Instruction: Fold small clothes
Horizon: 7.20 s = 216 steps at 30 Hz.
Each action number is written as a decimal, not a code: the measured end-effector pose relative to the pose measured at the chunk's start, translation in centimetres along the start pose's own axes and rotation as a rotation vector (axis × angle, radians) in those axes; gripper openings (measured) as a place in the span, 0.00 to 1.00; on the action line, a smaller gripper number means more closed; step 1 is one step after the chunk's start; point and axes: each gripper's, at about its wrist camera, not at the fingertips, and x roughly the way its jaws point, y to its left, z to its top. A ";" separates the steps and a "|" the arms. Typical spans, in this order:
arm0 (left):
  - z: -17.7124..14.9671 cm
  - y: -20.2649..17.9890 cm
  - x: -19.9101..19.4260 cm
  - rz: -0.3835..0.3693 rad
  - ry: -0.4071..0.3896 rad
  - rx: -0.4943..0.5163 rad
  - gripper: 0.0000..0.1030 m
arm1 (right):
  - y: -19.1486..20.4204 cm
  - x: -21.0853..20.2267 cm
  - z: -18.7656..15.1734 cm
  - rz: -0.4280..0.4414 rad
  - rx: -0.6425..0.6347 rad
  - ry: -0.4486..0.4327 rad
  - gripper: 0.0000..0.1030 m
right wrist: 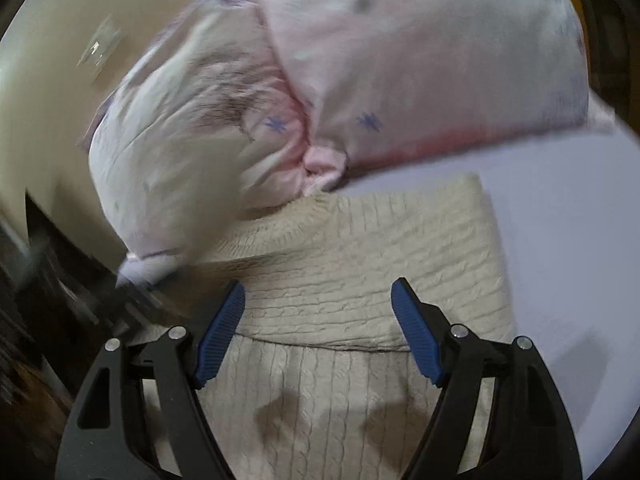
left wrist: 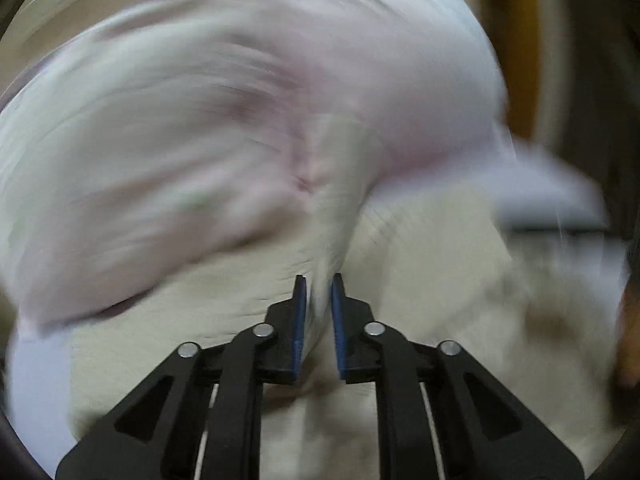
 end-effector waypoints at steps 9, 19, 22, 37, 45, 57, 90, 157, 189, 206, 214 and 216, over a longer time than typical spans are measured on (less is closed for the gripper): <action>-4.8 6.8 -8.8 -0.049 -0.075 -0.243 0.74 | -3.8 2.6 0.3 -0.041 0.149 0.102 0.52; -18.5 16.8 -15.2 -0.095 0.081 -0.685 0.74 | -2.0 2.7 0.8 -0.113 0.055 -0.011 0.09; -20.6 16.7 -16.2 -0.146 0.082 -0.726 0.74 | -3.7 -1.2 -0.2 -0.225 0.099 -0.124 0.09; -23.8 11.1 -17.7 -0.211 0.160 -0.651 0.72 | -7.7 -11.4 -15.2 -0.174 0.127 0.068 0.41; -25.0 8.0 -19.4 -0.236 0.177 -0.640 0.13 | -6.5 -11.8 -21.1 0.169 0.149 0.230 0.11; -16.7 15.8 -18.2 -0.262 -0.041 -0.657 0.10 | -5.4 -12.8 -7.6 0.464 0.208 -0.141 0.07; -13.3 24.8 -1.7 -0.256 0.156 -0.943 0.73 | -9.8 -0.5 1.3 0.436 0.313 -0.280 0.95; -4.1 12.3 -1.2 -0.161 0.055 -0.613 0.53 | -1.9 2.6 0.7 0.261 -0.007 0.041 0.63; -10.1 6.0 -6.0 0.013 0.099 -0.465 0.99 | 3.0 -5.3 -12.4 -0.127 -0.202 -0.121 0.98; -9.6 3.3 -2.4 0.101 0.248 -0.426 0.99 | 6.6 1.4 -15.4 -0.339 -0.344 0.075 0.98; -9.8 3.4 -2.5 0.127 0.252 -0.430 0.99 | 7.0 1.8 -15.6 -0.383 -0.384 0.091 0.98; -9.9 3.6 -2.5 0.133 0.253 -0.435 0.99 | 7.0 1.8 -15.5 -0.382 -0.382 0.092 0.98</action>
